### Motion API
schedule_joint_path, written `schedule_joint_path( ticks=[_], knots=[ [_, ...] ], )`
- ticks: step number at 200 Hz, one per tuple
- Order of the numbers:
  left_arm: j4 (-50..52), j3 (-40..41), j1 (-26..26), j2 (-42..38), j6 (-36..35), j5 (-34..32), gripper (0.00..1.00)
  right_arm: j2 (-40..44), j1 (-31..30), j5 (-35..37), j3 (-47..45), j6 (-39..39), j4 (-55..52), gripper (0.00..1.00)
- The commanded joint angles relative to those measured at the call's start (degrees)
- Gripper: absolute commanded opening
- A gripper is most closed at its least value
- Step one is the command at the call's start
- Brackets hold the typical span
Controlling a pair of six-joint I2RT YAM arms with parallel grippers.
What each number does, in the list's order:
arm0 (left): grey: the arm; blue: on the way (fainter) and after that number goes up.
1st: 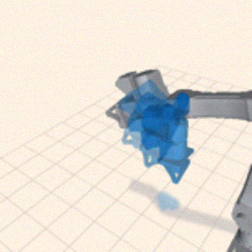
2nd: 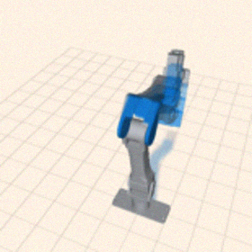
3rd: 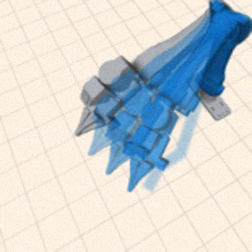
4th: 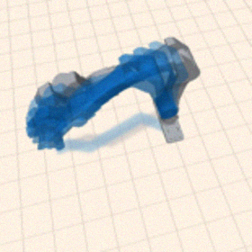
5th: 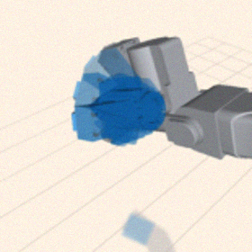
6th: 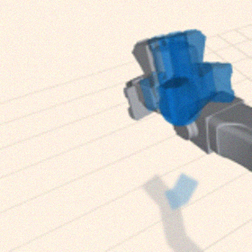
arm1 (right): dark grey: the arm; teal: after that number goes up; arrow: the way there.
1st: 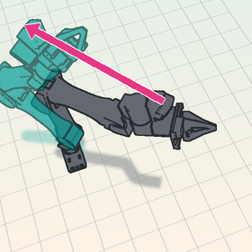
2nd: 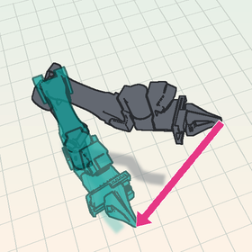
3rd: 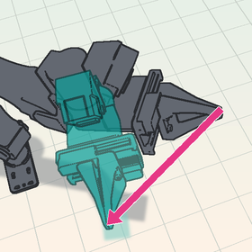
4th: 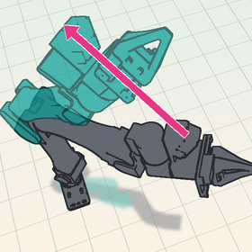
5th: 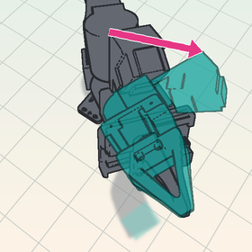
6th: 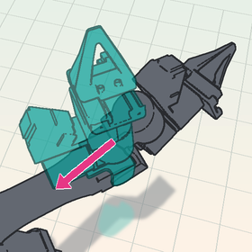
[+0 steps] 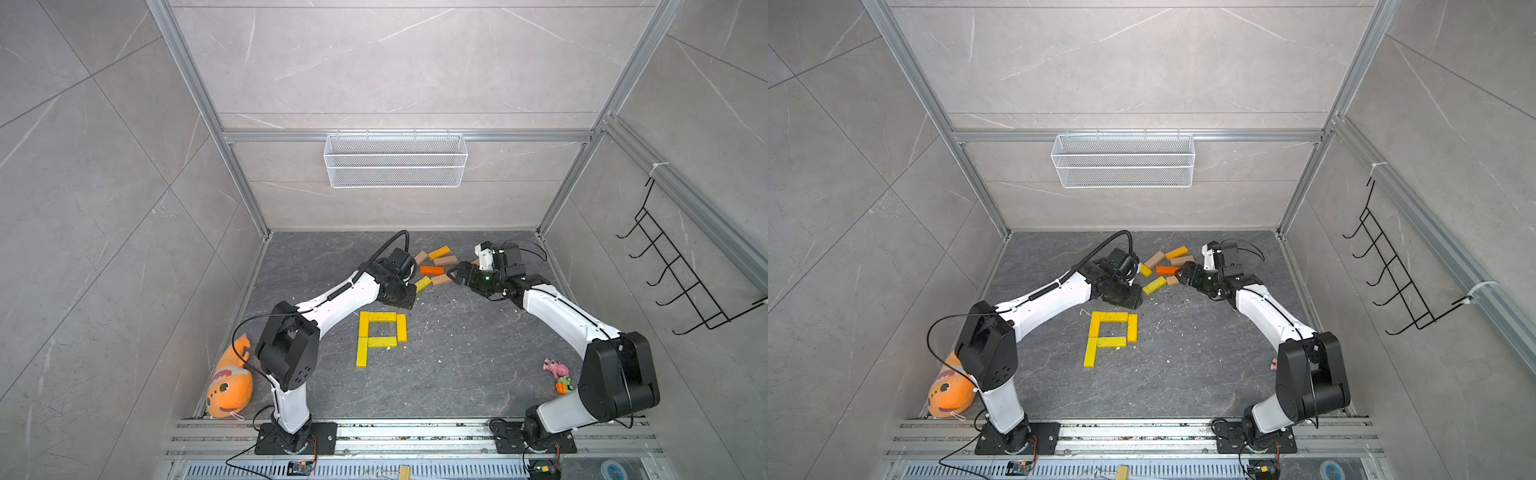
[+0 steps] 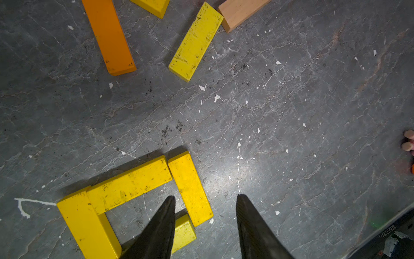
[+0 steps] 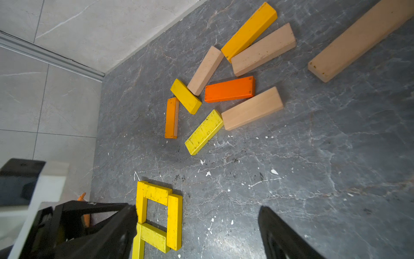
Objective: Assemble the number 8 with building blocks
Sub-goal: Pick up the building block from the center of the board.
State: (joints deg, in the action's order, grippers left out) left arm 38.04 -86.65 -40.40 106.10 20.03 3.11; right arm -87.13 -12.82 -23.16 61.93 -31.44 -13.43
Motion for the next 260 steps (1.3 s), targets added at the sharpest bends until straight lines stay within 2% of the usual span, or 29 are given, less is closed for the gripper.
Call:
schedule_joint_path(
  ticks=[1,63,120,145,181,260],
  knots=[
    [-1.78,-2.51,1.64,1.98,-2.53,-0.18,0.48,0.56,0.07,-3.45,-0.26,2.12,0.71,0.88],
    [-5.22,-8.7,2.96,10.29,-6.74,2.75,0.49,0.56,0.07,-5.15,-1.01,3.84,0.52,0.88],
    [-11.03,-14.12,3.21,18.57,-12.59,1.57,0.52,1.26,0.06,-4.91,-1.62,4.72,0.11,0.88],
    [-12.46,-15.93,3.65,21.33,-13.54,4.07,0.57,1.96,0.02,-3.56,-2.29,5.23,0.25,0.87],
    [-12.35,-18.68,3.66,24.16,-15.25,5.58,0.6,2.66,0.03,-3.49,-3.01,5.51,0.5,0.87],
    [-9.09,-27.04,3.66,31.6,-18.57,4.36,0.6,4.49,0.12,-3.06,-4.88,6.47,0.07,0.87]
  ],
)
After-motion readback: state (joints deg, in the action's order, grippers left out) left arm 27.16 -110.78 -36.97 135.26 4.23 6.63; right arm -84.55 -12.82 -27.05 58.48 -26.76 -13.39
